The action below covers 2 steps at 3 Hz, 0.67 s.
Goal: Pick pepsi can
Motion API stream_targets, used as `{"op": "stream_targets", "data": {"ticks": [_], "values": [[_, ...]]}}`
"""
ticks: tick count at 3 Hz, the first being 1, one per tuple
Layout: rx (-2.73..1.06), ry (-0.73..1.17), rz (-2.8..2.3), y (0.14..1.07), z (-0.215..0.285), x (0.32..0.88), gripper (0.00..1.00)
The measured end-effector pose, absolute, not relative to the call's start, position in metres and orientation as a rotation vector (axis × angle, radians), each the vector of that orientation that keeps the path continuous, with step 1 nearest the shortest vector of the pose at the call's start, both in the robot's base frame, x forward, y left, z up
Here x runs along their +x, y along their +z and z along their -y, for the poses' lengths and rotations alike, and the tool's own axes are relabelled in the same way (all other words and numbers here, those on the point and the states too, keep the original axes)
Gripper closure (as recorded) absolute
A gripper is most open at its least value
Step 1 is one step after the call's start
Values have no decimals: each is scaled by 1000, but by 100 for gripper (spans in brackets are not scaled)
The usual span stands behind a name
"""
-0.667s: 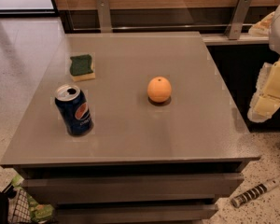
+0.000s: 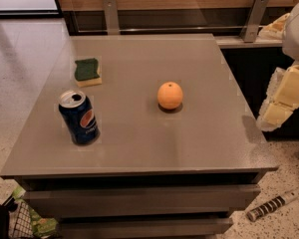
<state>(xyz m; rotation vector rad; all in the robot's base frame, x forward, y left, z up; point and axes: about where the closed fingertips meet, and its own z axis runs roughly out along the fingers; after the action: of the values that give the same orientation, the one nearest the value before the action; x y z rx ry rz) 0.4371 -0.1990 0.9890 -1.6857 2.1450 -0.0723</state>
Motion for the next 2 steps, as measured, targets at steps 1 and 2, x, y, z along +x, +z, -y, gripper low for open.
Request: {"op": "stream_targets", "data": {"ticks": [1, 2], "values": [[-1626, 80, -2041, 980, 180, 438, 0], [-1581, 247, -1903, 970, 148, 440, 0]]}}
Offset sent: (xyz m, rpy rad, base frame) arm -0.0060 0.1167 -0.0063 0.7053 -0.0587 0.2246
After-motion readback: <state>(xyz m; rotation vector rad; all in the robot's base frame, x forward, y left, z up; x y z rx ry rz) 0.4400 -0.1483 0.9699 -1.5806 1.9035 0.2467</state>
